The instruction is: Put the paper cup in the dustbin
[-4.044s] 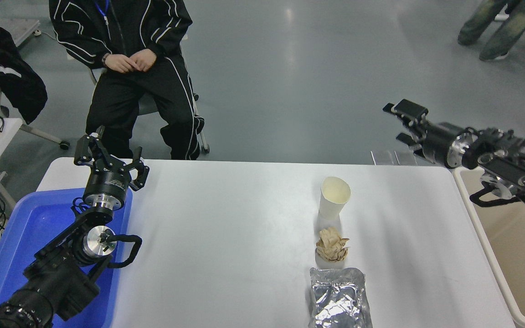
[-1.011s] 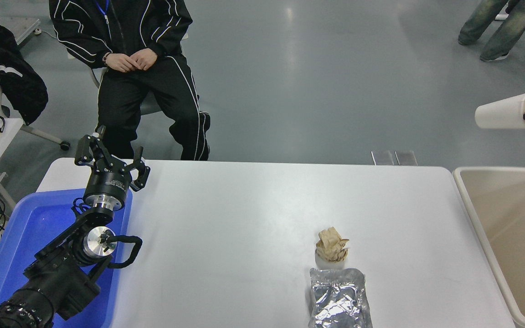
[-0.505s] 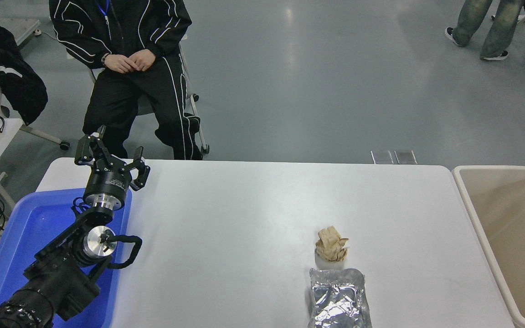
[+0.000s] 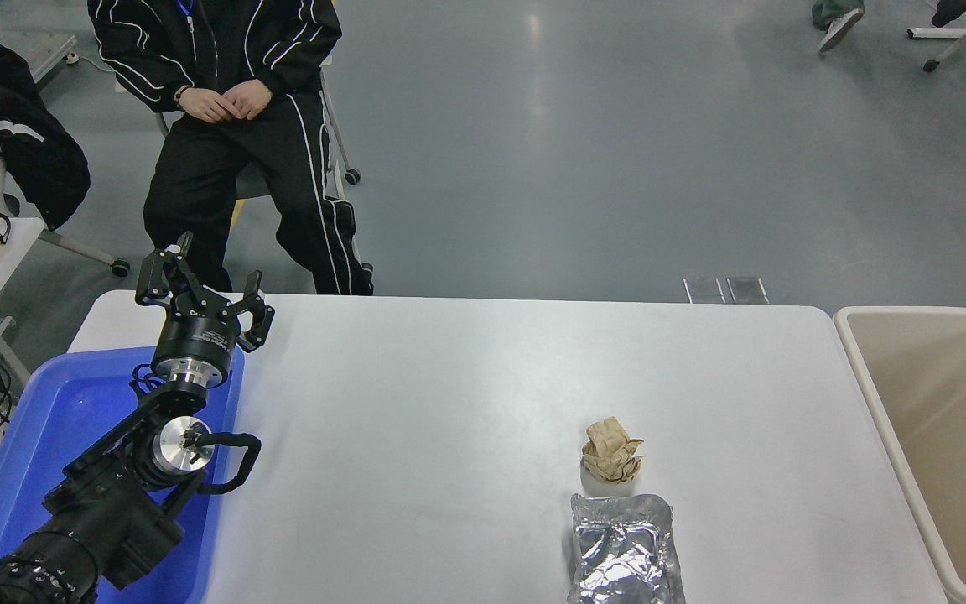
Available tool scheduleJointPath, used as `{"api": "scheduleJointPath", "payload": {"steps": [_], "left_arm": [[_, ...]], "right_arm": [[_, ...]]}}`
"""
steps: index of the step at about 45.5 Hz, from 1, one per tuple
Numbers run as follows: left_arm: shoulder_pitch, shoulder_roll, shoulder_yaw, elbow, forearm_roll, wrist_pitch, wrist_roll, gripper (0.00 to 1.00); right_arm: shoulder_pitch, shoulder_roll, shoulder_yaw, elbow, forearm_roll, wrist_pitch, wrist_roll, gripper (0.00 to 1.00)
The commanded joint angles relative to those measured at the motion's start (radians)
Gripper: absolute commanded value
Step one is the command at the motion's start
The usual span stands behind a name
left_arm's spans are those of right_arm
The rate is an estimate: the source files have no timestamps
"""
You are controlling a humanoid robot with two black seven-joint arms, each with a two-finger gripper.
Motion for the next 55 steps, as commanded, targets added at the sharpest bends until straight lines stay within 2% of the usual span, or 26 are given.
{"api": "scheduleJointPath", "payload": {"steps": [1, 9, 11, 12, 14, 25, 28, 29, 30, 31, 37, 39, 41, 49, 55], "left_arm": [[0.0, 0.0, 0.0, 0.0, 0.0, 0.0, 0.0, 1.0], [0.0, 0.0, 0.0, 0.0, 0.0, 0.0, 0.0, 1.0], [0.0, 0.0, 0.0, 0.0, 0.0, 0.0, 0.0, 1.0], [0.0, 0.0, 0.0, 0.0, 0.0, 0.0, 0.0, 1.0], [0.0, 0.0, 0.0, 0.0, 0.0, 0.0, 0.0, 1.0], [0.0, 0.0, 0.0, 0.0, 0.0, 0.0, 0.0, 1.0], [0.0, 0.0, 0.0, 0.0, 0.0, 0.0, 0.0, 1.0], [0.0, 0.0, 0.0, 0.0, 0.0, 0.0, 0.0, 1.0], [0.0, 0.0, 0.0, 0.0, 0.0, 0.0, 0.0, 1.0], [0.0, 0.0, 0.0, 0.0, 0.0, 0.0, 0.0, 1.0], [0.0, 0.0, 0.0, 0.0, 0.0, 0.0, 0.0, 1.0], [0.0, 0.0, 0.0, 0.0, 0.0, 0.0, 0.0, 1.0], [0.0, 0.0, 0.0, 0.0, 0.0, 0.0, 0.0, 1.0], [0.0, 0.0, 0.0, 0.0, 0.0, 0.0, 0.0, 1.0], [0.0, 0.0, 0.0, 0.0, 0.0, 0.0, 0.0, 1.0]], "right_arm": [[-0.017, 0.042, 0.004, -0.002, 0.001, -0.01, -0.005, 0.0], [-0.02, 0.044, 0.004, -0.002, 0.003, -0.038, -0.005, 0.0], [-0.023, 0.044, 0.004, -0.002, 0.003, -0.061, -0.005, 0.16], [-0.025, 0.044, 0.004, -0.002, 0.003, -0.078, -0.005, 0.33], [-0.029, 0.044, 0.004, -0.002, 0.003, -0.096, -0.005, 0.43], [-0.046, 0.042, 0.004, -0.002, 0.003, -0.108, -0.004, 0.57], [-0.046, 0.042, 0.004, -0.002, 0.004, -0.125, -0.004, 0.67], [-0.046, 0.042, 0.004, -0.002, 0.006, -0.134, -0.004, 0.72], [-0.046, 0.042, 0.004, -0.002, 0.007, -0.159, -0.002, 0.83], [-0.045, 0.044, 0.004, -0.002, 0.007, -0.188, -0.002, 0.87], [-0.019, 0.045, 0.004, 0.0, 0.009, -0.253, -0.001, 0.89], [0.013, 0.044, 0.005, 0.0, 0.009, -0.254, -0.001, 0.95], [0.033, 0.044, 0.01, 0.0, 0.009, -0.254, -0.001, 0.95], [0.156, 0.044, 0.202, 0.006, 0.019, -0.243, 0.002, 0.95], [0.269, 0.044, 0.301, 0.006, 0.153, -0.242, 0.002, 0.99]]}}
